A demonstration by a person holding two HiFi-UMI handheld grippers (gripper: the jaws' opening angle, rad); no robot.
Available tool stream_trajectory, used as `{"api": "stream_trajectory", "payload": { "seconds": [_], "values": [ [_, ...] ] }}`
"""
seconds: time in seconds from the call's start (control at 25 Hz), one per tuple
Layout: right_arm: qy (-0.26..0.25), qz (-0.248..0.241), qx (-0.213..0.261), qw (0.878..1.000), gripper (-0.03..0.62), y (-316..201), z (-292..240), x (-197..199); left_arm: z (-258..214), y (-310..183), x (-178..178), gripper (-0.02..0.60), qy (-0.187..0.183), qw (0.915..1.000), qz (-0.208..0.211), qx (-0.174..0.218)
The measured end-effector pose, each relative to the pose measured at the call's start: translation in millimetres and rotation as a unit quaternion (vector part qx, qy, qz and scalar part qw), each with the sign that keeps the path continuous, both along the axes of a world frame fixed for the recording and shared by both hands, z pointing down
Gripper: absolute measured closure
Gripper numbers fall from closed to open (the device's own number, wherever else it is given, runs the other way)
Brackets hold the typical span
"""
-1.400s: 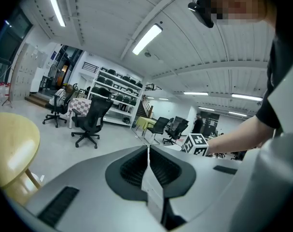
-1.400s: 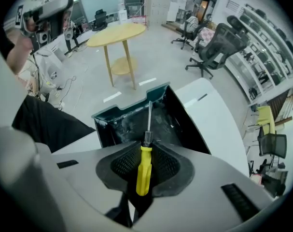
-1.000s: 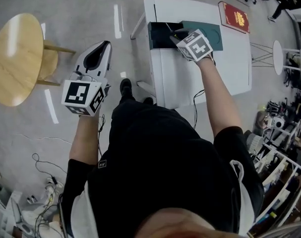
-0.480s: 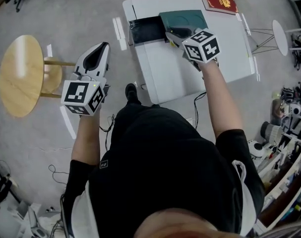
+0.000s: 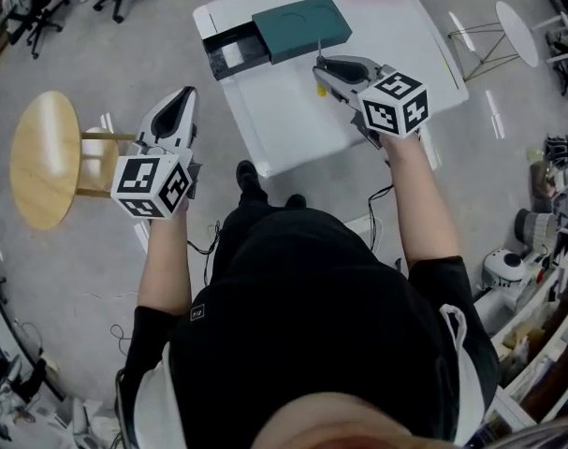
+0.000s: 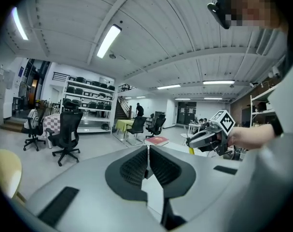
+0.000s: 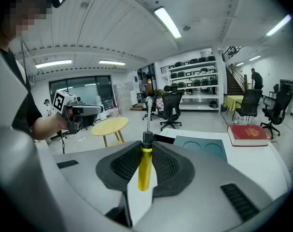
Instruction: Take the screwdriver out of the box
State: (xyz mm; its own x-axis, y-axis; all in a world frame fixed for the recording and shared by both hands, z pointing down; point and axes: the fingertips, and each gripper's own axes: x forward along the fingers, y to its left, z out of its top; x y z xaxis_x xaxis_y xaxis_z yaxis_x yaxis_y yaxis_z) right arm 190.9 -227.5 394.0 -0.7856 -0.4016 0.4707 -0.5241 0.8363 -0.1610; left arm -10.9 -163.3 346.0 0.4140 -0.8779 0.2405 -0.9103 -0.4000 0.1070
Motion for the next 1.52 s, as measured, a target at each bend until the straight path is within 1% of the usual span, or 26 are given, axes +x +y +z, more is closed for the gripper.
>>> {"api": "stream_trajectory", "payload": {
  "seconds": [0.16, 0.28, 0.48, 0.64, 0.84, 1.0, 1.28, 1.52],
  "values": [
    [-0.023, 0.011, 0.014, 1.000, 0.511, 21.9, -14.8, 37.1, -2.5, 21.5, 27.7, 0.555, -0.003, 1.0000, 0.005, -0.008],
    [-0.048, 0.021, 0.023, 0.998, 0.511, 34.1, -29.5, 59.2, -11.0, 34.4, 41.6, 0.555, -0.007, 0.9999, 0.006, -0.006],
    [-0.091, 0.045, 0.036, 0.994, 0.511, 54.9, -53.9, 83.8, -26.5, 45.4, 53.8, 0.555, -0.009, 0.9998, 0.014, 0.011],
    [-0.122, 0.064, 0.040, 0.990, 0.511, 69.4, -73.5, 94.5, -38.7, 43.7, 57.2, 0.555, -0.001, 0.9994, 0.023, 0.027],
    [-0.153, 0.081, 0.056, 0.983, 0.511, 82.2, -101.2, 93.7, -54.7, 38.2, 43.0, 0.555, 0.007, 0.9987, 0.036, 0.037],
    [-0.181, 0.090, 0.076, 0.976, 0.511, 87.6, -124.6, 87.1, -62.3, 33.8, 19.3, 0.555, 0.002, 0.9984, 0.040, 0.041],
    [-0.190, 0.110, 0.109, 0.970, 0.511, 95.2, -154.7, 74.6, -61.6, 26.1, -20.3, 0.555, -0.002, 0.9984, 0.043, 0.038],
    [-0.198, 0.148, 0.137, 0.959, 0.511, 108.4, -169.4, 89.7, -64.1, 19.1, -48.5, 0.555, -0.009, 0.9984, 0.034, 0.044]
  ]
}}
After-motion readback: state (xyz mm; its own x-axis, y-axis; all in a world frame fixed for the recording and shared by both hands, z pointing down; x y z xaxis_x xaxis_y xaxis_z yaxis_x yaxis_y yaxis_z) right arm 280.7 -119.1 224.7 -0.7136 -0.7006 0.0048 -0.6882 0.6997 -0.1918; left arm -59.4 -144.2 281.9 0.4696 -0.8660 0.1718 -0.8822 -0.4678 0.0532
